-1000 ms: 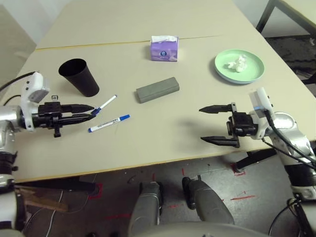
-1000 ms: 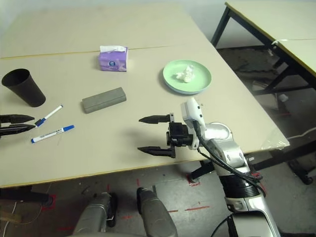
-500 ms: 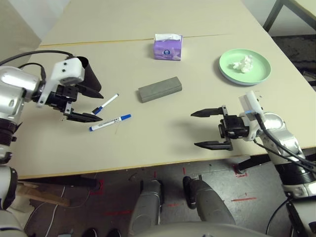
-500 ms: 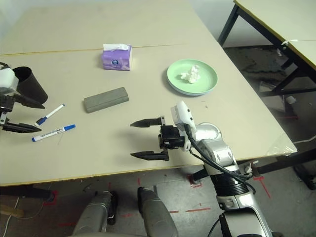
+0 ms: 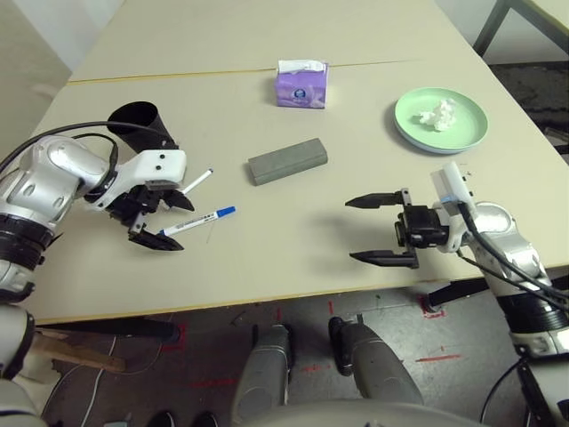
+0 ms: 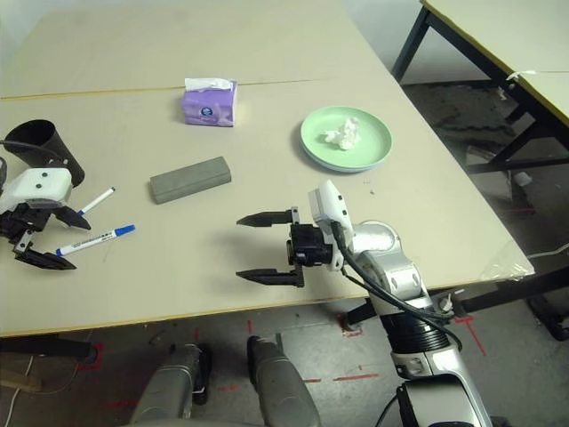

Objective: Organize and tidy the items on the table.

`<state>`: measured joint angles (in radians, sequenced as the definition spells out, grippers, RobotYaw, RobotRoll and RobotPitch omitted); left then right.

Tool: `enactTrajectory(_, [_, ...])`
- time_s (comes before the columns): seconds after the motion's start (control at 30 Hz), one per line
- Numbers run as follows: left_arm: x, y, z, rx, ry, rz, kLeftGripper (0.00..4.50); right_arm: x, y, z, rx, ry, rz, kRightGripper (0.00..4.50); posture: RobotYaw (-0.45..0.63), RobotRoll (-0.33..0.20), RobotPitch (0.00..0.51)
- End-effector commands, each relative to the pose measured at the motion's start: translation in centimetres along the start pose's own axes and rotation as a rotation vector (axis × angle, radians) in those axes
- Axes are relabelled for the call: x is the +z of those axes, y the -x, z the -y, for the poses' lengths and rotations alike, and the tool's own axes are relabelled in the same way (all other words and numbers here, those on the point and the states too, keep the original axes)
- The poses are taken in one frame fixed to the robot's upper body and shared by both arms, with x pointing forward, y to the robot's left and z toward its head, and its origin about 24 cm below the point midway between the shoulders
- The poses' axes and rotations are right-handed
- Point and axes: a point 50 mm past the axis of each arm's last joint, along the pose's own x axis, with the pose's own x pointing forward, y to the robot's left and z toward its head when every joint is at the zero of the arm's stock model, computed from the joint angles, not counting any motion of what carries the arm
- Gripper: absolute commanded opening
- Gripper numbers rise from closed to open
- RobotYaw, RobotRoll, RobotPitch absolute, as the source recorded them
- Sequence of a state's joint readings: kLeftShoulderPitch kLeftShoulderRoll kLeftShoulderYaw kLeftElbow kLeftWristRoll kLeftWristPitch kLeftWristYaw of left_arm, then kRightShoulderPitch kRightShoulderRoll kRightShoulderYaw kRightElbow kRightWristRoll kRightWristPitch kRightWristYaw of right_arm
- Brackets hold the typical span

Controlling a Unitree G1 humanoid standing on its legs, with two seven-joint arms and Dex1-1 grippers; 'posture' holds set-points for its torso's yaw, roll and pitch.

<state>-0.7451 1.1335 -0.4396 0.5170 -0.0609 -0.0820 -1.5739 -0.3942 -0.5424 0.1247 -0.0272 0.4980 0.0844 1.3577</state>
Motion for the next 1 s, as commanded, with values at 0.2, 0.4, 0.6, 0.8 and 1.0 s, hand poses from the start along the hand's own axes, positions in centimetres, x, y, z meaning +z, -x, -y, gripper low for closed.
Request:
enactTrajectory(0.2, [-1.1,-2.0,0.4,0.045,0.002,-0.015,4.43,0.6,0.0,0.1,-0.009,0.009,0.002,4.50,-0.12,0.000,0.216])
enactTrajectory(0.4, [-1.3,-3.2,0.5,0.071,0.009,0.011,4.25,0.8,0.0,0.1,-0.011,0.012,0.003,4.50,-0.12,0.000,0.212])
enactTrajectory(0.6, [-1.4,-3.7,0.5,0.084,0.022,0.028,2.58,0.9,-0.3,-0.2,-0.007,0.008,0.008,4.50,-0.13,0.000,0.210])
enactTrajectory(0.8, [-1.5,-3.9,0.5,0.082,0.041,0.046,0.76,1.3,-0.7,-0.1,-0.004,0.016,0.019,4.50,-0.13,0.000,0.204])
enactTrajectory(1.0, [-1.5,-4.2,0.8,0.077,0.057,0.070,0.28,1.3,-0.9,-0.2,-0.002,0.016,0.026,4.50,-0.12,0.000,0.205])
